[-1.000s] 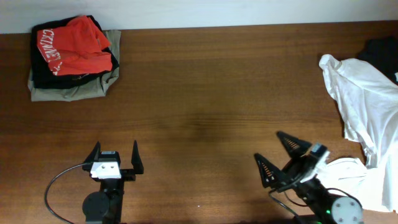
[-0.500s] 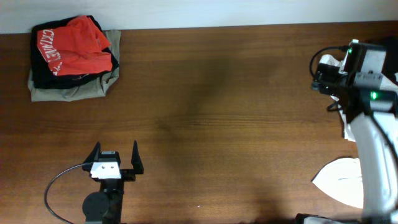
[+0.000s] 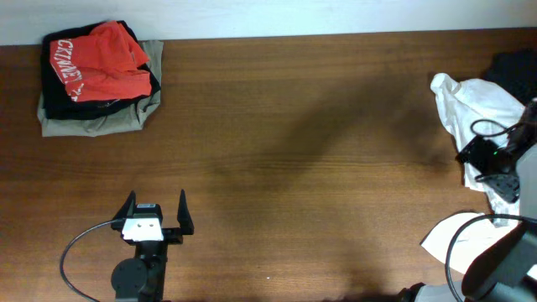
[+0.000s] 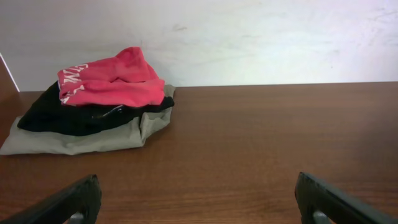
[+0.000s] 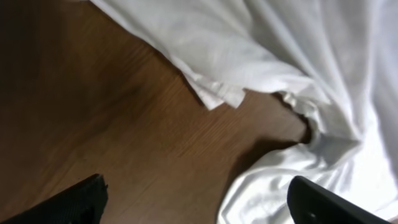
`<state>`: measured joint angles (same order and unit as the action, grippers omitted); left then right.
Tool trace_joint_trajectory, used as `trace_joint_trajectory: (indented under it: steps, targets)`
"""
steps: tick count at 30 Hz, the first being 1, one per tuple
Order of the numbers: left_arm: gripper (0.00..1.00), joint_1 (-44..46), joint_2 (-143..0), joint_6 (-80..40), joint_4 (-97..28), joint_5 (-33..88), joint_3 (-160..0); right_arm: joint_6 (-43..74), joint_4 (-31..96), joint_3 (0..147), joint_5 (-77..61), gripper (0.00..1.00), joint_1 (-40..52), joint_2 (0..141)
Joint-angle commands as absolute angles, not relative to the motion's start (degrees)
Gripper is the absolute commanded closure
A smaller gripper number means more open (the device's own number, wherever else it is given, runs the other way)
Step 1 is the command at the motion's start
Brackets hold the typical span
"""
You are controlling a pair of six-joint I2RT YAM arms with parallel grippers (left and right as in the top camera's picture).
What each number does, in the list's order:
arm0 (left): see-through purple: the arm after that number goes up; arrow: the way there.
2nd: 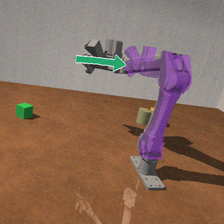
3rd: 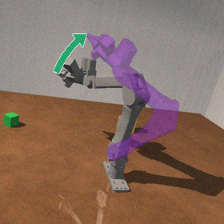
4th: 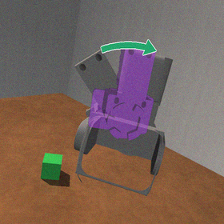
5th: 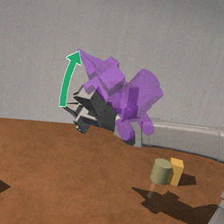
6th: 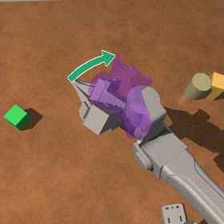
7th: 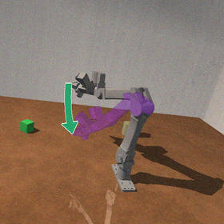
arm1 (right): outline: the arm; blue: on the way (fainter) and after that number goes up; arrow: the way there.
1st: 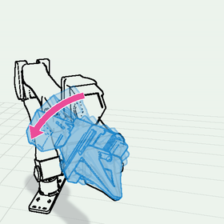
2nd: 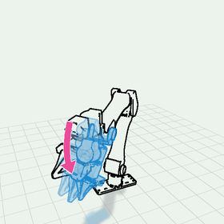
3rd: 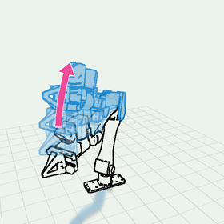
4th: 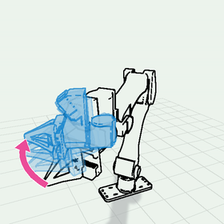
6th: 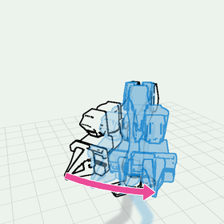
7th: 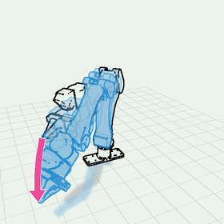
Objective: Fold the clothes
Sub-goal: 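Grasp the white T-shirt edge with the right gripper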
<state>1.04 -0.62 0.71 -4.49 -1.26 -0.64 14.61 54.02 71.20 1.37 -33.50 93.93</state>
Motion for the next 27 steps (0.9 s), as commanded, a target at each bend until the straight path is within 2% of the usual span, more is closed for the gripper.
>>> trace_joint_trajectory:
  steps: [1, 2, 13, 16, 27]
  targets:
    - [0.01, 0.7, -0.3, 1.8, -4.8, -0.8, -0.5, 13.7, 50.9, 66.5, 0.6, 0.04, -33.4, 93.7]
    - [0.01, 0.7, -0.3, 1.8, -4.8, -0.8, -0.5, 13.7, 50.0, 65.7, 0.6, 0.01, -33.4, 93.8]
    - [0.01, 0.7, -0.3, 1.8, -4.8, -0.8, -0.5, 13.8, 38.7, 57.1, 2.0, 0.01, -33.4, 94.0]
    - [0.01, 0.7, -0.3, 1.8, -4.8, -0.8, -0.5, 13.8, 37.8, 55.8, 5.0, 0.01, -33.4, 94.0]
    - [0.01, 0.7, -0.3, 1.8, -4.8, -0.8, -0.5, 13.8, 35.9, 54.3, 2.5, 0.01, -33.4, 94.1]
